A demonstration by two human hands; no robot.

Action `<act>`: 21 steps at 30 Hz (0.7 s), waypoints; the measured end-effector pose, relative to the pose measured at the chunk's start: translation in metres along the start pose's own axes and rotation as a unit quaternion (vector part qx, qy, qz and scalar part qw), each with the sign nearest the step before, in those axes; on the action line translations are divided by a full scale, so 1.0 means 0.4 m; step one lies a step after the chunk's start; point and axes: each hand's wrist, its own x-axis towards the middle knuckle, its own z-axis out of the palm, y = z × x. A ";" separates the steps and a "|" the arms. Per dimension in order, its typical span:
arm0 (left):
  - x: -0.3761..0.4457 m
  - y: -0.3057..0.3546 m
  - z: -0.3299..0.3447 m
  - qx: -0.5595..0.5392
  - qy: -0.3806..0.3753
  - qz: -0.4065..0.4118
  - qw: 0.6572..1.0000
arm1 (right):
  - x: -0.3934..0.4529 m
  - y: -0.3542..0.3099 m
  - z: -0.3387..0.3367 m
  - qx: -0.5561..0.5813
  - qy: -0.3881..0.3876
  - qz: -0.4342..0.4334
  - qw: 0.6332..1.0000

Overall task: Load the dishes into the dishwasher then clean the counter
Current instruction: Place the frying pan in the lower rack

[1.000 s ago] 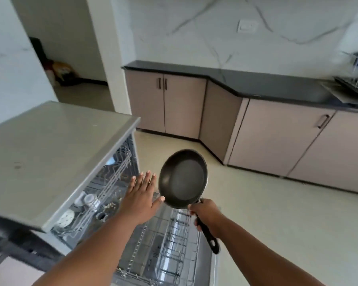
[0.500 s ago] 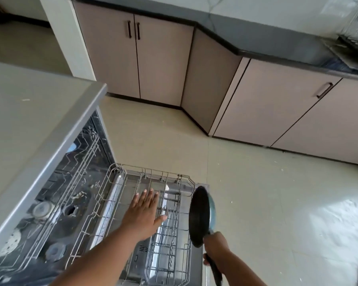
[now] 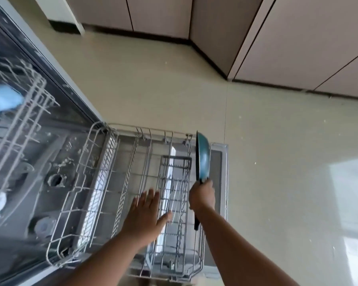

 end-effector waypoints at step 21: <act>0.215 -0.066 0.105 -0.015 0.003 -0.001 1.000 | 0.141 0.088 0.146 -0.072 -0.052 0.081 0.993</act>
